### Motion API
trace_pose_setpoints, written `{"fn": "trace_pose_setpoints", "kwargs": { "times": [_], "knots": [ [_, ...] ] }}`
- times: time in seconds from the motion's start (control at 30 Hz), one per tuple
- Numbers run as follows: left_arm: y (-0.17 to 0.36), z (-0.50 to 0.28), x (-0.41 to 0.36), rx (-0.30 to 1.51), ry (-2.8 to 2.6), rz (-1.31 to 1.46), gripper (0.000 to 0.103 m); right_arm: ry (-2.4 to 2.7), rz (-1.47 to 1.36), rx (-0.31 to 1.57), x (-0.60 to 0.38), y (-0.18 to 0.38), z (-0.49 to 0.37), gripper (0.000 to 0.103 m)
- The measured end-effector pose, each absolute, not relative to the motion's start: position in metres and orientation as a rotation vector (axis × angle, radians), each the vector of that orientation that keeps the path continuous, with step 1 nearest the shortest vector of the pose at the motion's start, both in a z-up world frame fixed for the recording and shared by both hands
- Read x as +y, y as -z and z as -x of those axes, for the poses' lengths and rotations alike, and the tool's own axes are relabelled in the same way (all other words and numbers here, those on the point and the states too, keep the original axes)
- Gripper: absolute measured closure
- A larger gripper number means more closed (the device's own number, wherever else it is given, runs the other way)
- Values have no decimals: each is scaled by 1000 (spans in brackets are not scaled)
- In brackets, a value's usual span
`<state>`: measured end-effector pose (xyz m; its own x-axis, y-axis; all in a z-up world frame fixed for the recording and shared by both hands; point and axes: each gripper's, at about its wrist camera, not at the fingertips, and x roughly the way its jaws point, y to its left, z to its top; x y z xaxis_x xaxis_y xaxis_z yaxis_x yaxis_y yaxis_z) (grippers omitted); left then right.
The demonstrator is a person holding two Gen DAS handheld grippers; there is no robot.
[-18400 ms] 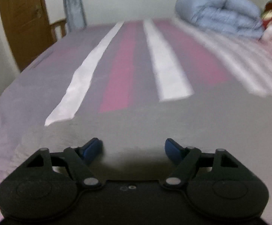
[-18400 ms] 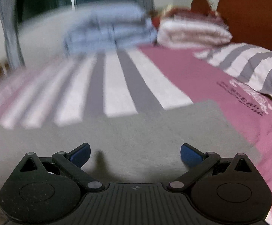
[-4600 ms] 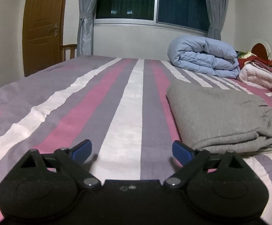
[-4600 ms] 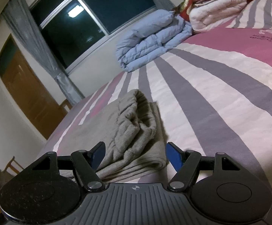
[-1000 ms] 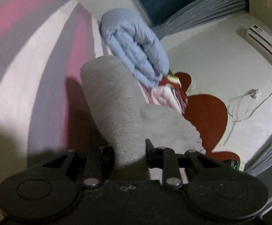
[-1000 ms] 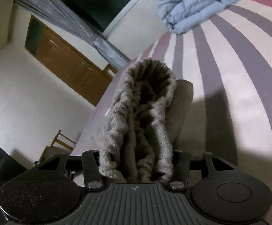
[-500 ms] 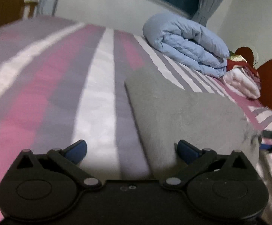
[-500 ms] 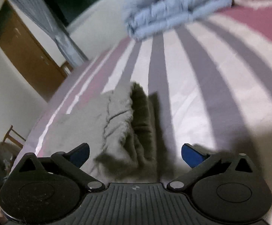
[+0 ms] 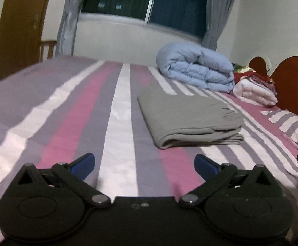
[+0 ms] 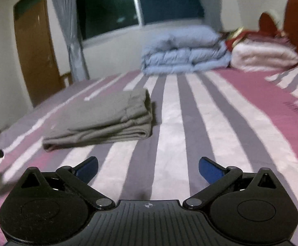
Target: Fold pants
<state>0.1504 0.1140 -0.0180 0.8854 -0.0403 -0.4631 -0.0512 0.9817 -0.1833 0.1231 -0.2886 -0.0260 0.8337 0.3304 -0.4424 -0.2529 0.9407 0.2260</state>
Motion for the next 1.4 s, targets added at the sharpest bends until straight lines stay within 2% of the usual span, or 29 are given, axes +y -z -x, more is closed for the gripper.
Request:
{"fn": "trace_pose_setpoints", "kwargs": {
  "times": [0.4,0.63,0.83,1.07,1.4],
  "knots": [
    [-13,-32,43,377,-14,146,6,-362,-153,353,-266,-10,19,0],
    [-16,25,5,314,49,99,6,-356,-102,316,-242,-12,66,0],
    [-20,18,9,221,48,111,6,-378,-15,198,-232,-26,85,0],
    [4,15,14,225,66,205,6,-374,-13,267,-219,-5,68,0],
    [8,19,-4,227,95,123,6,-381,-43,242,-225,-2,68,0]
  ]
}}
